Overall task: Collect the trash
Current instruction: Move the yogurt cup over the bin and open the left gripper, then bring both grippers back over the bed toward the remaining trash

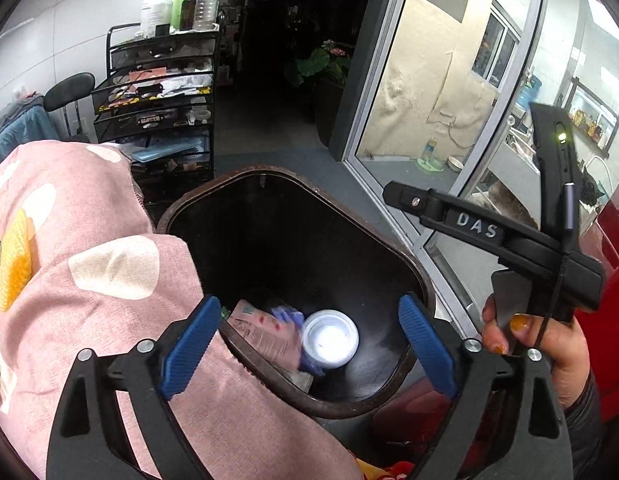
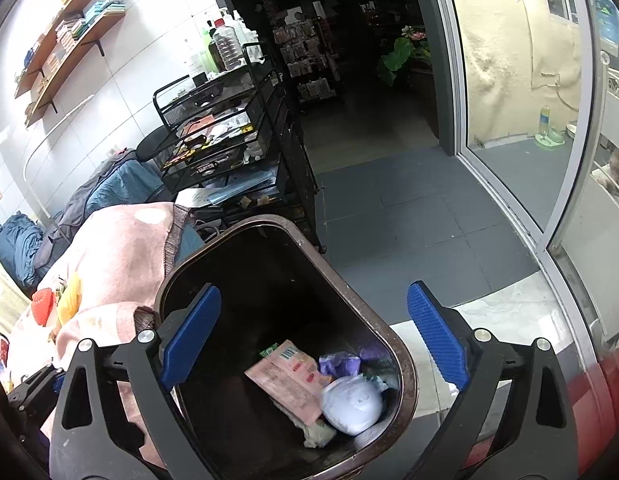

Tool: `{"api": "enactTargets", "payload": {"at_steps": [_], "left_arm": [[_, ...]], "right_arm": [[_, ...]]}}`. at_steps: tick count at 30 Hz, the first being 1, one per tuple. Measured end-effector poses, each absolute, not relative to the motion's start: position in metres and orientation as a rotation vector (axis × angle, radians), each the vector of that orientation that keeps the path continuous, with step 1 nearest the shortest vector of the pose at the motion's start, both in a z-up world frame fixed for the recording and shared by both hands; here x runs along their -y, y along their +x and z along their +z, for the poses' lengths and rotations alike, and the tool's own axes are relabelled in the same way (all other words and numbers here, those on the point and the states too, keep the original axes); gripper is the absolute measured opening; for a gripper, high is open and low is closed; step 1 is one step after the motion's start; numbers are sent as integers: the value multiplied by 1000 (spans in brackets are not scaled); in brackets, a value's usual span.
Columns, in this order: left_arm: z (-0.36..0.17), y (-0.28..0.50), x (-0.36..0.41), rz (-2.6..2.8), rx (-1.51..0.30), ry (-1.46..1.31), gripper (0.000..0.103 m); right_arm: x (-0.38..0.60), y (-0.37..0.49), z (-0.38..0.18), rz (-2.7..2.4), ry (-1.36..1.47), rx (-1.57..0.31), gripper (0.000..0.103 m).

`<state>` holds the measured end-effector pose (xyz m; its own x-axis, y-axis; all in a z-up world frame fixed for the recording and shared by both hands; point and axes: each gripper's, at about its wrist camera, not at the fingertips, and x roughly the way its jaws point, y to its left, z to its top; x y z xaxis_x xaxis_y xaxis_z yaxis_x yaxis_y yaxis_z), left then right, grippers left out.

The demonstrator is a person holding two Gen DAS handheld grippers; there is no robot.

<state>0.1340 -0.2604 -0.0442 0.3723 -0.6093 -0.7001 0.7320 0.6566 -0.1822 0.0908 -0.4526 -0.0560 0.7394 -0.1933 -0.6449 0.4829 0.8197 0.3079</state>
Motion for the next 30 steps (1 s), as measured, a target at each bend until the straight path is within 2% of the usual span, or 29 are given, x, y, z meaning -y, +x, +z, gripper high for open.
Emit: {"api": "enactTargets", "payload": {"at_steps": [11, 19, 30], "left_arm": [[-22, 114, 226, -826, -702, 147, 97], [-12, 112, 182, -713, -621, 110, 97], [-17, 121, 109, -540, -628, 45, 97]], "right_arm": [[439, 96, -59, -332, 474, -648, 94], [412, 103, -55, -254, 441, -640, 94], [366, 123, -44, -130, 393, -644, 94]]}}
